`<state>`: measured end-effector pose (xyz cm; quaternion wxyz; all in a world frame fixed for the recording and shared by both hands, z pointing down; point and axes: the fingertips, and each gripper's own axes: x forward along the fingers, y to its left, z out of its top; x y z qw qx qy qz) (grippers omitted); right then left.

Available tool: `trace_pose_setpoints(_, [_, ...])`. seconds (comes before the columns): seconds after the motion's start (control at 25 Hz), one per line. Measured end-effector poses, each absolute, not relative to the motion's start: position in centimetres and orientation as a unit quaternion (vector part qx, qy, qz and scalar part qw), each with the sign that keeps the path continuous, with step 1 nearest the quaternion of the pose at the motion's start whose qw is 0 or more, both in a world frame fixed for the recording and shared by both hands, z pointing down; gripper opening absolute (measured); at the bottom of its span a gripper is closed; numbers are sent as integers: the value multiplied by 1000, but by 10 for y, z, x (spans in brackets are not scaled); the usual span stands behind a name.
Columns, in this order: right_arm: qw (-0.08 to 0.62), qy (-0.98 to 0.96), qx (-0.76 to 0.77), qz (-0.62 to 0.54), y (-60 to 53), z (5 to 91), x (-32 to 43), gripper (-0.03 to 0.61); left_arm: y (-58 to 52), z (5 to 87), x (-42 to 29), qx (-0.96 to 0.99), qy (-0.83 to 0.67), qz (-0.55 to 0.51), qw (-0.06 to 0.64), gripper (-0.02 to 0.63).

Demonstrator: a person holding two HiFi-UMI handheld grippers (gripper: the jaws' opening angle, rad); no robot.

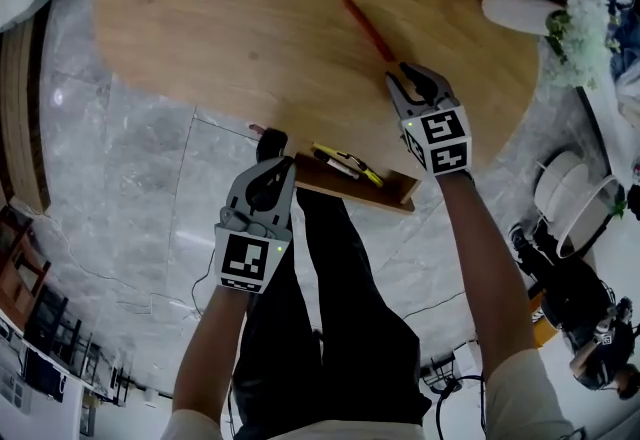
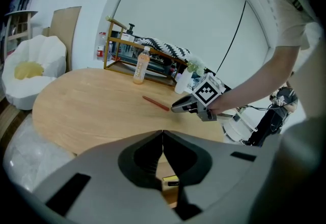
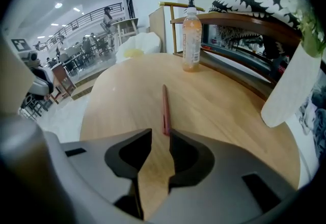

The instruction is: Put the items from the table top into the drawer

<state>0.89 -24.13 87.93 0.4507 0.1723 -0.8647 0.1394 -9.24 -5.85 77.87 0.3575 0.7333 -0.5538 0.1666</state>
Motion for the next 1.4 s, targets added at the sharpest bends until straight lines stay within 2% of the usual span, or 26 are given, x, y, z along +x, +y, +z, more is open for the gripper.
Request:
trace_pose_setpoints(0.4, [474,-854,165,137,-258,903,-5,121,-50,788,-100,721,-562,164,370,21])
trace_pose_setpoints(0.68, [476,-852,172,133,-262,904,-5,80,-46,791,-101,717,-563,160,378,21])
trace_pose_setpoints(1.4, [437,-866,166,179,-197,880,4,74,-26,790,-98,726,-548,170,379,21])
